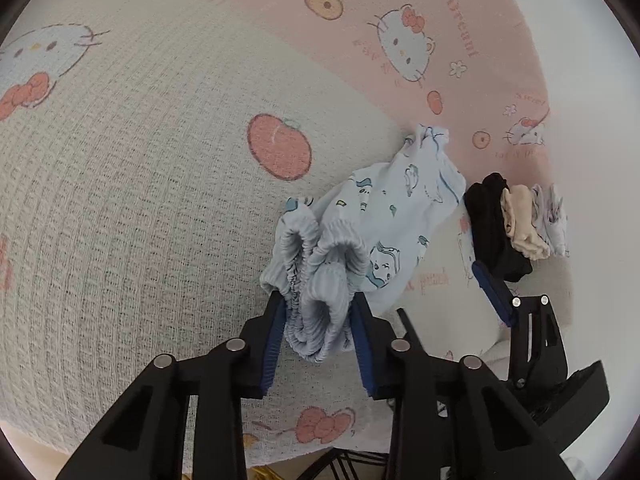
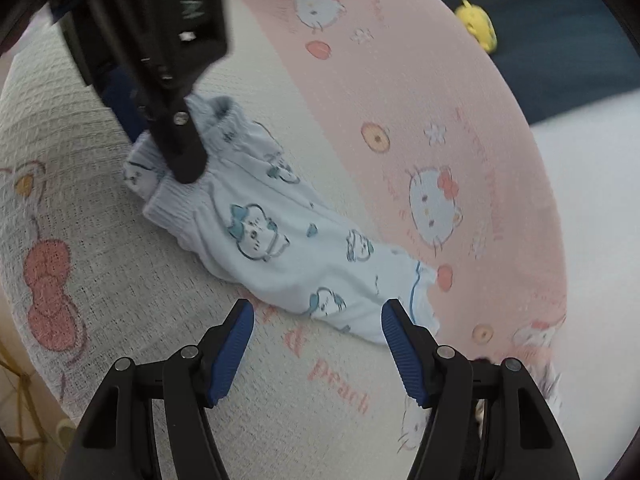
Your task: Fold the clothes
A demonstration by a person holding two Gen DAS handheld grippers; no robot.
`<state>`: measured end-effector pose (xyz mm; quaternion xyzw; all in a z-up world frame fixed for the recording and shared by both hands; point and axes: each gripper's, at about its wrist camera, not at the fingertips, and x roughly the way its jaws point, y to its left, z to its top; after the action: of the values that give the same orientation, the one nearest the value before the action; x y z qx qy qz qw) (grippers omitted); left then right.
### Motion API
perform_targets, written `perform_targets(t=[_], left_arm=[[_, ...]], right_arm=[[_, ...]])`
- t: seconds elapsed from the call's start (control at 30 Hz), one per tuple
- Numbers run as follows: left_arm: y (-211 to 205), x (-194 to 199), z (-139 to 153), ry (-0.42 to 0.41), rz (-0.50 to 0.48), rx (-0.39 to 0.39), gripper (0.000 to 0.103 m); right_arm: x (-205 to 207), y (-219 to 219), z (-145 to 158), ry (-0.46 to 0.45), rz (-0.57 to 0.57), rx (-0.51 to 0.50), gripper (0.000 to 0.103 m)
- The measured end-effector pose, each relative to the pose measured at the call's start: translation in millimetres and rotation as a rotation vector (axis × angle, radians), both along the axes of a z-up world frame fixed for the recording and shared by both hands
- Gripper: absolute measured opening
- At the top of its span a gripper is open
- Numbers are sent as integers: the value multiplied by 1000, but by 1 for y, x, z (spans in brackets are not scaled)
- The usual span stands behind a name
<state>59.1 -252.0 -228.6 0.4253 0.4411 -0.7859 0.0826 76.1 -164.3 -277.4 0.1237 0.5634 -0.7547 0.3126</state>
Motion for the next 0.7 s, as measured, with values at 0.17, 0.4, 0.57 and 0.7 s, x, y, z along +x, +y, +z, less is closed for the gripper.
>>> perform_targets(t=[0.17,0.4,0.57,0.7], left_arm=[[-10,-2,3,21,20,51,26],[-25,-4,13,70,28,151,26],[-28,-8,18,67,3,157,26],[-27,-12,23,56,-25,130,26]], right_arm=[[17,-9,-7,45,108,36,66],[29,-22,-20,117,217,77,66],[24,-35,-21,143,241,57,66],[16,-42,-20,128,227,31,66]])
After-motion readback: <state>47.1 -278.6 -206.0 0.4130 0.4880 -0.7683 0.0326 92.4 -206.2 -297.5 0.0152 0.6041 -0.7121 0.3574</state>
